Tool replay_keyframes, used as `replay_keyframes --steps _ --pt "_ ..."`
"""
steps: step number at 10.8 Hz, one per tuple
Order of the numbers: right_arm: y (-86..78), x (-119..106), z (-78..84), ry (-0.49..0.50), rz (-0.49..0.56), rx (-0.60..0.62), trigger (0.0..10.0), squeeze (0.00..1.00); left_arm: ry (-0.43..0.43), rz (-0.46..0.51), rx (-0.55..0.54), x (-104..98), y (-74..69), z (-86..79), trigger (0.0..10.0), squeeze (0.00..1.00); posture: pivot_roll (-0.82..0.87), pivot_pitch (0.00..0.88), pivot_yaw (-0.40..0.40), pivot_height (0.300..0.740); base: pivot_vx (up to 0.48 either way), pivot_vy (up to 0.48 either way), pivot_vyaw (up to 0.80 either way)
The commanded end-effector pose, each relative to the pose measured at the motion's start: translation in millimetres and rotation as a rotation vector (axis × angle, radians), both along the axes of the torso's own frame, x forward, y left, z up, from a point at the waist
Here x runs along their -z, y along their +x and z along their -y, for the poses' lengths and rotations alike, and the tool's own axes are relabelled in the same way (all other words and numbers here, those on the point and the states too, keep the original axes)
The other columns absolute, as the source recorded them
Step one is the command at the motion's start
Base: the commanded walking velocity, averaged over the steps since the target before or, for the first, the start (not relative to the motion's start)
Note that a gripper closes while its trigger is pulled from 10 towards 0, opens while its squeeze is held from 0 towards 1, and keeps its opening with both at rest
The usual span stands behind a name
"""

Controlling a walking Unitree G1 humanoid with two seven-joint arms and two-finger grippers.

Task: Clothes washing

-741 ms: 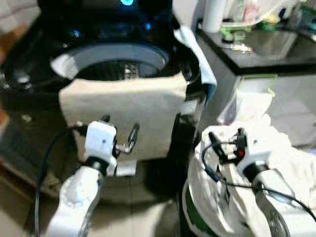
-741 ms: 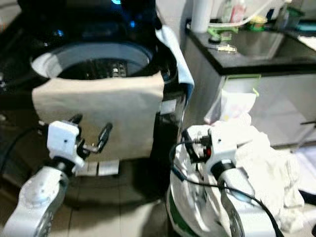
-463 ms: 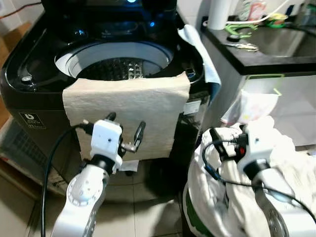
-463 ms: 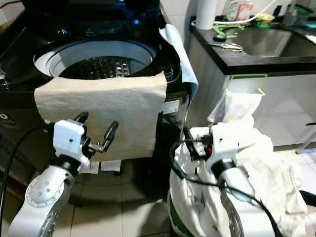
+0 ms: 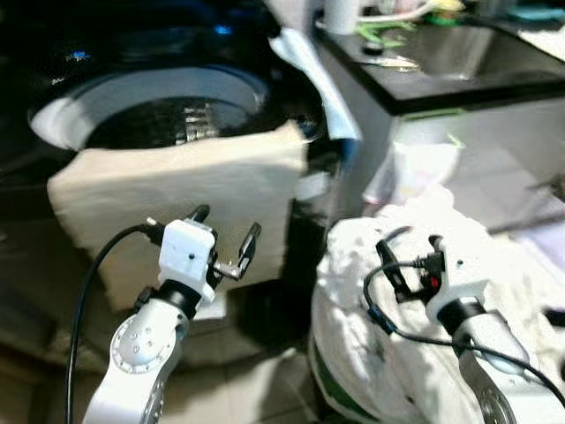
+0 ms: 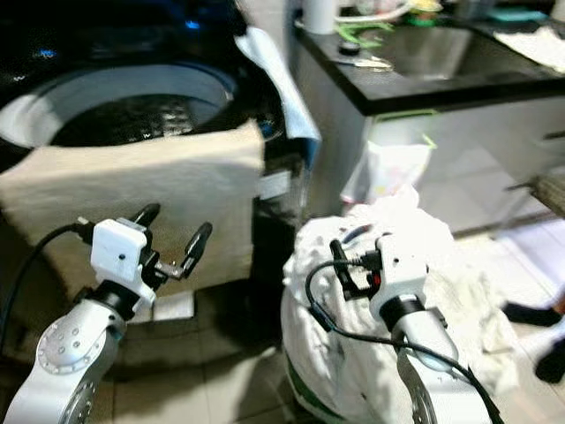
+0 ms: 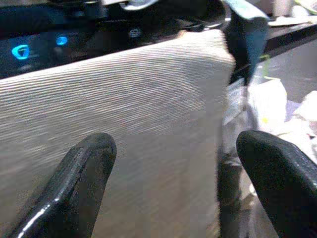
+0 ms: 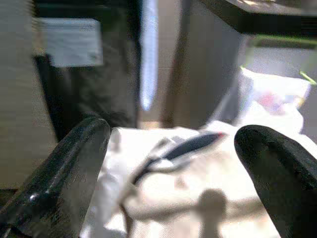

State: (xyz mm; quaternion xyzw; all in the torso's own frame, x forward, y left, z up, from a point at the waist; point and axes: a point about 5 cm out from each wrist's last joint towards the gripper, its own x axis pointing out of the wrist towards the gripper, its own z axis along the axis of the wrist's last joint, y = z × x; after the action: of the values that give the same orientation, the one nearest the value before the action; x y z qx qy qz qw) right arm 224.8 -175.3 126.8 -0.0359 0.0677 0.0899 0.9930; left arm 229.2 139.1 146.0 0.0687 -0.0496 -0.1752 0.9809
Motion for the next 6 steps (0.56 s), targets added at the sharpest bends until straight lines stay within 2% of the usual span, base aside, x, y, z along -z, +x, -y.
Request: replay_keyframes --steps 1,2,6 --pt "3.1 -5.0 -0.4 -0.005 0.023 -0.009 10.0 0.00 -0.025 0.018 -0.001 -3.8 3.6 2.2 10.0 0.00 -0.05 0.000 0.010 0.719 0.000 0.000 0.00" --pt "4.1 -6.8 -0.1 -0.007 0.027 -0.020 10.0 0.00 -0.043 0.014 0.005 -6.1 5.4 4.5 10.0 0.00 -0.05 0.000 0.008 0.719 0.259 0.000 0.00" --pt "7.9 -9.0 -0.4 0.004 0.028 -0.012 10.0 0.00 -0.010 0.009 0.000 -5.4 10.3 11.2 10.0 0.00 -0.05 0.000 0.008 0.719 0.000 0.000 0.00"
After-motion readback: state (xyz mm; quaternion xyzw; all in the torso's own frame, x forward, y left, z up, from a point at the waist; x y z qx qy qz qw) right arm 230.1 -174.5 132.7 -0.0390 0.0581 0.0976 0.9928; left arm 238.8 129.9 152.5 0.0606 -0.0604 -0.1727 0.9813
